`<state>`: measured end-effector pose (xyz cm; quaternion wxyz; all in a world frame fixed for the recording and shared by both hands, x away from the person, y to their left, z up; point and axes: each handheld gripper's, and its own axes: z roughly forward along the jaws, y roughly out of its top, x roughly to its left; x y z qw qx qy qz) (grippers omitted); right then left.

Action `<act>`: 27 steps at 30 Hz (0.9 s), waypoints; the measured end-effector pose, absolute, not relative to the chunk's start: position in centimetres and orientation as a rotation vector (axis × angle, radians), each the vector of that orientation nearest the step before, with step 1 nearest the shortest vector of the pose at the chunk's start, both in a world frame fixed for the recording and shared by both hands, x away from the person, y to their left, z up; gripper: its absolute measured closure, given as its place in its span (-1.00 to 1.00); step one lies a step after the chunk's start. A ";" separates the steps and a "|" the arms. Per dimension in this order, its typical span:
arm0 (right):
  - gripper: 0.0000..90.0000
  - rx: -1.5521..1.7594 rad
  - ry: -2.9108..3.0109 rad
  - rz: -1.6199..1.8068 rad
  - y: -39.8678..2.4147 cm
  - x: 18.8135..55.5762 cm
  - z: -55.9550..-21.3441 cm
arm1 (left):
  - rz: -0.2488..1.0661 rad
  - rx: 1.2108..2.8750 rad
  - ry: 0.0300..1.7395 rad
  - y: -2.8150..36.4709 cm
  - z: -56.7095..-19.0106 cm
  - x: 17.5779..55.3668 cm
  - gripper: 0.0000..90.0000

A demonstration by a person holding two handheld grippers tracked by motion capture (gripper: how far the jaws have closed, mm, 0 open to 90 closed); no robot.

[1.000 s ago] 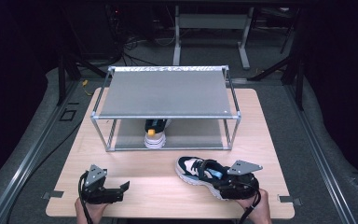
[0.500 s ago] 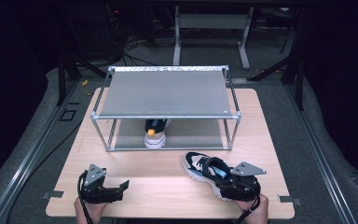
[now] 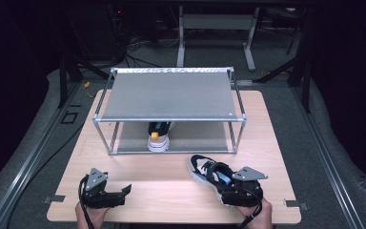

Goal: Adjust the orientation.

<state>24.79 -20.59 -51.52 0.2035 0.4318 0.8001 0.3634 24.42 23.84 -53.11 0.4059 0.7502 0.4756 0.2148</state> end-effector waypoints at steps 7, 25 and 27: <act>-1.00 1.097 2.380 1.083 -21.4 25.9 -50.9 | 0.546 1.879 1.200 24.0 -53.1 24.2 -1.00; -0.60 1.086 2.432 1.020 -21.3 26.8 -52.5 | 0.545 1.878 1.211 24.2 -53.5 24.1 -1.00; -0.57 1.085 2.433 1.040 -21.3 26.9 -52.6 | 0.543 1.873 1.213 24.3 -53.6 24.0 -1.00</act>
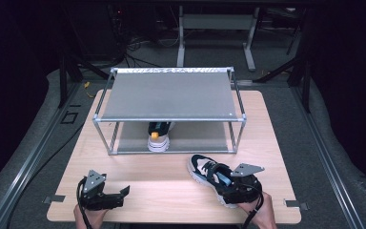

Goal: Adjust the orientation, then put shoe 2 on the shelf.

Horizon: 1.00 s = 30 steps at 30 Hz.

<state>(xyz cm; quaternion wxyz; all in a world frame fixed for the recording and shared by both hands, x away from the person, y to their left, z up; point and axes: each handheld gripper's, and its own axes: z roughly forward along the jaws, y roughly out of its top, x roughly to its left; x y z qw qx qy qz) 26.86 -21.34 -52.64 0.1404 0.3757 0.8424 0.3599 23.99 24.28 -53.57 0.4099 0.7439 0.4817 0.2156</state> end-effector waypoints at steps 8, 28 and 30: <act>-0.36 1.098 2.400 1.060 -21.5 26.5 -52.7 | 0.541 1.880 1.209 24.2 -53.4 24.1 -1.00; -0.31 1.074 2.292 1.111 -21.0 25.2 -50.3 | 0.559 1.886 1.200 23.6 -52.8 24.0 -1.00; -0.31 1.077 2.283 1.103 -21.0 25.3 -49.9 | 0.560 1.889 1.203 23.7 -52.7 24.0 -1.00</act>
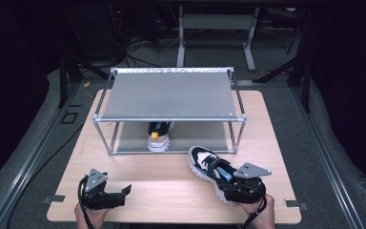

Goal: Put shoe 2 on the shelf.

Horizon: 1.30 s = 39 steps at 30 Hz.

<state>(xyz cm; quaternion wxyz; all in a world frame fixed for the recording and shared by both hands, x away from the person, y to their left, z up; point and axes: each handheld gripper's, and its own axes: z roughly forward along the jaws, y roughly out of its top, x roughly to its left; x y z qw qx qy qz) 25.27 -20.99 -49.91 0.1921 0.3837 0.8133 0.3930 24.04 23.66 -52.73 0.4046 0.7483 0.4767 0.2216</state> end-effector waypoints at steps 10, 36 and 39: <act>-0.32 1.101 2.244 1.067 -21.0 26.3 -48.5 | 0.562 1.873 1.203 23.9 -52.5 24.1 -1.00; -0.31 1.135 2.183 1.064 -19.7 29.4 -47.4 | 0.566 1.881 1.204 23.9 -52.2 24.3 -1.00; -0.31 1.132 2.186 1.067 -19.1 29.9 -47.4 | 0.574 1.872 1.203 24.0 -52.0 24.2 -1.00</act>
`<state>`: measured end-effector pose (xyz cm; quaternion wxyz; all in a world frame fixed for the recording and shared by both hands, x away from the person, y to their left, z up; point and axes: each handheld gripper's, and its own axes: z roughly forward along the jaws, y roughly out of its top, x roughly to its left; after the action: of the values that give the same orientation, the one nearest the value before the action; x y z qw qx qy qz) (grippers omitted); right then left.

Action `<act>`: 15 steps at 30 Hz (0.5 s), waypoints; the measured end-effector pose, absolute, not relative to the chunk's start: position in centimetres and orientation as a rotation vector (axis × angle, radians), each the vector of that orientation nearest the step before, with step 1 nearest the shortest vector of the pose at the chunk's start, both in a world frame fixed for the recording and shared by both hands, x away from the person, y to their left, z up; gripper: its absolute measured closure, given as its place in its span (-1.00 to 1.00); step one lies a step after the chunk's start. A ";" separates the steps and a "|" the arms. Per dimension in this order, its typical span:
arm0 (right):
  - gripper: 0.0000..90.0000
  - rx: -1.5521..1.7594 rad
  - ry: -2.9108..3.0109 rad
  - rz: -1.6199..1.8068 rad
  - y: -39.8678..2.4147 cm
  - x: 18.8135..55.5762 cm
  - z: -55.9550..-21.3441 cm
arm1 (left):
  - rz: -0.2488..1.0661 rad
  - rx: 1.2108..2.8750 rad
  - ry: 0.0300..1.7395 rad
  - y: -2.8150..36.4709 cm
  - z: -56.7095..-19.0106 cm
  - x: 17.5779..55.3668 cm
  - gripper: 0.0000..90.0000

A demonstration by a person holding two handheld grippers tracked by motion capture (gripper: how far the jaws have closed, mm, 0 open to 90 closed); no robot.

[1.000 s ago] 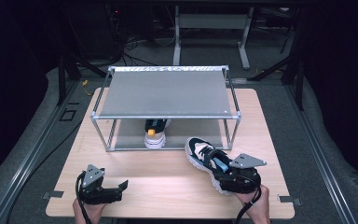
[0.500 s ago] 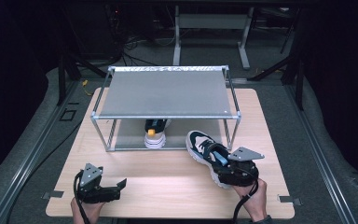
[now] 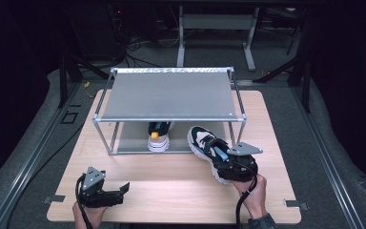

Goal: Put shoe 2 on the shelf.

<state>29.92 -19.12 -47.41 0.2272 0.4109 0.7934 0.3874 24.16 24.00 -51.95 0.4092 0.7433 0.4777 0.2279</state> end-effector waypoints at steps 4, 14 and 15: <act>-0.31 1.114 2.182 1.040 -18.3 30.4 -47.1 | 0.579 1.870 1.202 24.1 -51.9 24.1 -1.00; -0.31 1.102 2.161 1.000 -16.6 31.5 -46.4 | 0.574 1.877 1.200 24.1 -52.1 24.1 -1.00; -0.31 1.103 2.163 1.001 -16.5 31.6 -46.4 | 0.573 1.879 1.198 24.1 -52.1 24.2 -1.00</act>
<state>31.61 -16.46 -46.44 0.2550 0.4061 0.7964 0.3686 24.16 24.11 -52.08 0.4081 0.7456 0.4753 0.2272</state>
